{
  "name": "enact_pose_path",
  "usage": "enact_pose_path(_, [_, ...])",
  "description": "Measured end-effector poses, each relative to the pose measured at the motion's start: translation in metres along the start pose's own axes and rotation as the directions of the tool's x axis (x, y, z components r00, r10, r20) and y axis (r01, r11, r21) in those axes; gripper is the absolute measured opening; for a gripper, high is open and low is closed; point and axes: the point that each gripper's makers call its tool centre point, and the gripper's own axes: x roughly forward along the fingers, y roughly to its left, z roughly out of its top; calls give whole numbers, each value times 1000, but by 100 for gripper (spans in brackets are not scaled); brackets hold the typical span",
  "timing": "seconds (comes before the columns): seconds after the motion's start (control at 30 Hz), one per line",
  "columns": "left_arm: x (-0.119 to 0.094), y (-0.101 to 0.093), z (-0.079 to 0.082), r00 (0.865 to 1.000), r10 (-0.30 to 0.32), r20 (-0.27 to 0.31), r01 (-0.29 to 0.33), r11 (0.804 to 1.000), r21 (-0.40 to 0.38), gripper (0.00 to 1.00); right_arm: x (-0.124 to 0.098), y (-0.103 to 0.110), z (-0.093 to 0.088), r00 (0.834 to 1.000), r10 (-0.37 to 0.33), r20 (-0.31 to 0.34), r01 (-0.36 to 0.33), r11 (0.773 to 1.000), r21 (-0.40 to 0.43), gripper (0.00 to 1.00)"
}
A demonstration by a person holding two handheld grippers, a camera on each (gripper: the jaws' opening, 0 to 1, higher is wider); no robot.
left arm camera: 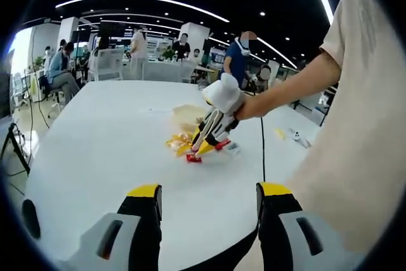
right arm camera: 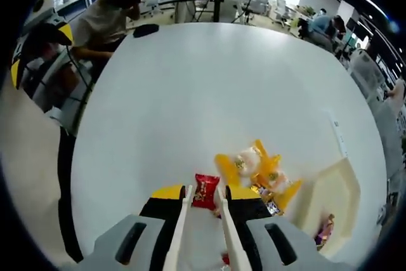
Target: Place the target food into the container with the food tongs after gripping and lifting it, then release it inside without dropping or visibly crushing the food.
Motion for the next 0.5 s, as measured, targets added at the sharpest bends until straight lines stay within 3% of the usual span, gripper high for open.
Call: enact_pose_path(0.5, [-8, 5, -11, 1000, 18, -9, -18, 1000, -19, 60, 13, -3, -6, 999, 6, -32, -6, 1000, 9, 25])
